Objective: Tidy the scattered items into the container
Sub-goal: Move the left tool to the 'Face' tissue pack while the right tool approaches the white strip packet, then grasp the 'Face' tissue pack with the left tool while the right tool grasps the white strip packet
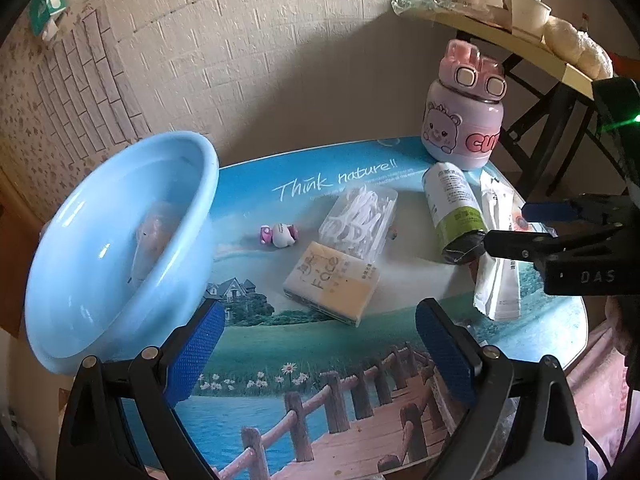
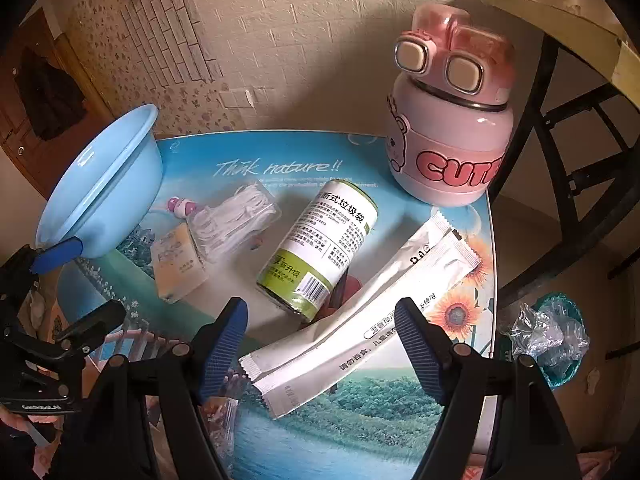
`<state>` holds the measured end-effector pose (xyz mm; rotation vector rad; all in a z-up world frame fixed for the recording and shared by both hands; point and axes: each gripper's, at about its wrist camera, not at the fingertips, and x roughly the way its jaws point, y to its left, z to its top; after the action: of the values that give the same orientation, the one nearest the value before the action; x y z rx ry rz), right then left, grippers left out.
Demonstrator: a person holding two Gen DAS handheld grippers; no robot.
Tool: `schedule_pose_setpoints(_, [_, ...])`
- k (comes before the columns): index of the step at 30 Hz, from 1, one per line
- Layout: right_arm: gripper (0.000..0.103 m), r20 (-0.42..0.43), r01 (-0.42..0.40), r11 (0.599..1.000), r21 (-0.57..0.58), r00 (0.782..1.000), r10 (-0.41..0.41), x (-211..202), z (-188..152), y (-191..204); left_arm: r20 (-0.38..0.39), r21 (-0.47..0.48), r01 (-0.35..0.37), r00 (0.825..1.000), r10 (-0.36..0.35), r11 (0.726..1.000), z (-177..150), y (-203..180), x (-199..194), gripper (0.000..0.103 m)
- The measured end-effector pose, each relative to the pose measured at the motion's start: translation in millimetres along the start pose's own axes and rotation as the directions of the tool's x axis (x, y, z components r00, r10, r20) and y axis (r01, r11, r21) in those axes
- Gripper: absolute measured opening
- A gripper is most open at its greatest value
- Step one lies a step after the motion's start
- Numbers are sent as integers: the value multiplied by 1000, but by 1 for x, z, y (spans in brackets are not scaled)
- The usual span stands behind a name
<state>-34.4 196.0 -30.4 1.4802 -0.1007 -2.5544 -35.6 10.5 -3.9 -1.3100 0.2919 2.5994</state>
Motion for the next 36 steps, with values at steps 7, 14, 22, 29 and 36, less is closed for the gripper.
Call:
schedule_pose_setpoints(7, [78,-1,6,1000,-6,1000,-6,2,3,-3,-7,-7,3,1000,-3,1000,4,5,13,97])
schedule_pose_setpoints(14, [78,-6,18,1000,-13,1000,-18,5,7,-9,-16,3,8,1000,-8,1000,8,7,26,97])
schedule_pose_setpoints(22, [78,-10,14,1000,-7,1000,-14,5,7,-17,-16,84,25,1000,-24,996,12,-7,42,97])
schedule_pose_setpoints(29, [78,-16,19,1000,-14,1000,-19,-1,0,-22,-19,78,42,999,-41,996,13,-8,55,97])
schedule_pose_setpoints(36, [78,-37,41,999,13,998,-41,3,-5,-27,-19,48,73,997,-72,996,11,0,68,77])
